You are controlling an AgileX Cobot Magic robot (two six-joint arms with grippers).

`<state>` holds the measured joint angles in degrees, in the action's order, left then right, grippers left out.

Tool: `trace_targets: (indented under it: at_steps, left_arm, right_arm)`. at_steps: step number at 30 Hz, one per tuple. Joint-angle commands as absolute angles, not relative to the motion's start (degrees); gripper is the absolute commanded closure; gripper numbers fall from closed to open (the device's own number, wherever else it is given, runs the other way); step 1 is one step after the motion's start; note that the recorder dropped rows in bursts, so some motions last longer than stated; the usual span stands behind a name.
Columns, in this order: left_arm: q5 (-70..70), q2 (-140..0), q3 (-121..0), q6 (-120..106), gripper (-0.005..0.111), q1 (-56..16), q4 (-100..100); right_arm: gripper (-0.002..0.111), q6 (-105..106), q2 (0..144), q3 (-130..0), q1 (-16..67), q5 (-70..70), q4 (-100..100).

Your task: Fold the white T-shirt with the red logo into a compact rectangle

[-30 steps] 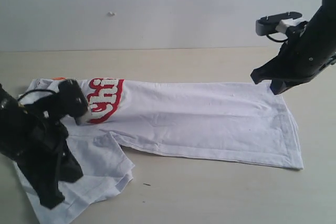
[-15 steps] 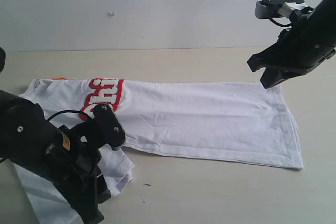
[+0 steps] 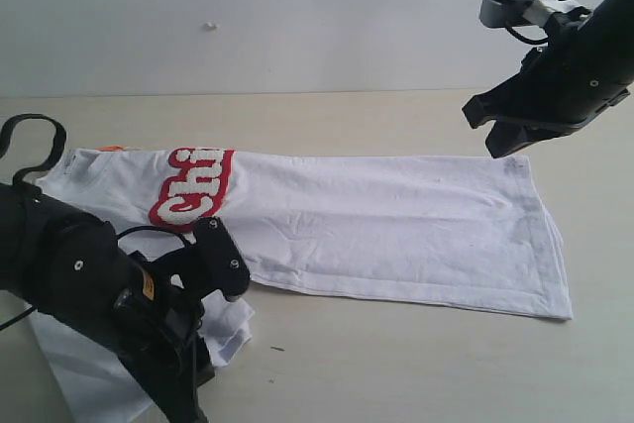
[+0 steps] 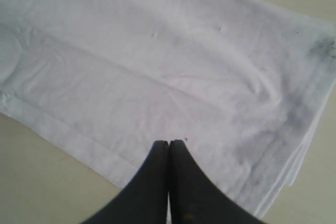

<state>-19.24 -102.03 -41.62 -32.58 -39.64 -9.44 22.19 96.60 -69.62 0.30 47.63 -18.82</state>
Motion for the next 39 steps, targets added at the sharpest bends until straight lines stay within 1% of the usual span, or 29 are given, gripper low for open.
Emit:
trace_targets:
  at_steps: [1,2,3,8,11,17,25,28,32,35,38,39]
  left_arm:
    - [-21.4,-104.6,-41.1,-32.8,0.095,-40.1,-4.9]
    - [-22.2,-104.6,-41.1,-32.8,0.103,-40.1,-4.0]
    - [-23.1,-104.5,-41.4,-32.8,0.106,-40.1,-3.3]
    - [-31.8,-102.7,-44.9,-32.8,0.107,-40.1,-2.9]
    - [-37.4,-101.1,-46.4,-32.8,0.107,-40.7,1.8]
    - [-44.2,-99.1,-46.8,-31.3,0.107,-45.1,10.0]
    - [-40.3,-95.6,-48.9,-31.2,0.107,-45.9,13.2]
    - [-40.3,-95.0,-52.1,-31.0,0.107,-45.9,29.7]
    - [-37.3,-95.4,-53.0,-31.0,0.107,-45.9,48.9]
    - [-32.8,-96.3,-53.0,-31.0,0.107,-45.8,59.7]
    - [-26.7,-98.2,-53.0,-31.0,0.106,-45.4,64.5]
    - [-23.8,-99.2,-53.2,-30.6,0.102,-44.5,65.5]
  right_arm:
    - [0.108,22.9,96.1,-69.6,0.3,47.3,-19.3]
    - [0.108,22.9,96.1,-69.6,0.3,47.3,-19.3]
    - [0.108,22.9,96.1,-69.6,0.3,47.3,-19.3]
    - [0.108,22.9,96.1,-69.6,0.3,47.2,-19.3]
    - [0.108,22.9,96.1,-69.6,0.3,47.2,-19.3]
    - [0.108,22.9,96.1,-69.6,0.3,47.2,-19.3]
    - [0.108,22.9,96.1,-69.6,0.3,47.0,-19.6]
    - [0.108,22.9,96.1,-69.6,0.3,47.0,-20.0]
    - [0.108,22.9,96.1,-69.6,0.3,47.0,-20.2]
    - [0.108,22.9,96.1,-69.6,0.3,46.6,-20.6]
    - [0.108,22.9,96.1,-69.6,0.3,46.5,-20.6]
    - [0.108,22.9,96.1,-69.6,0.3,46.7,-20.6]
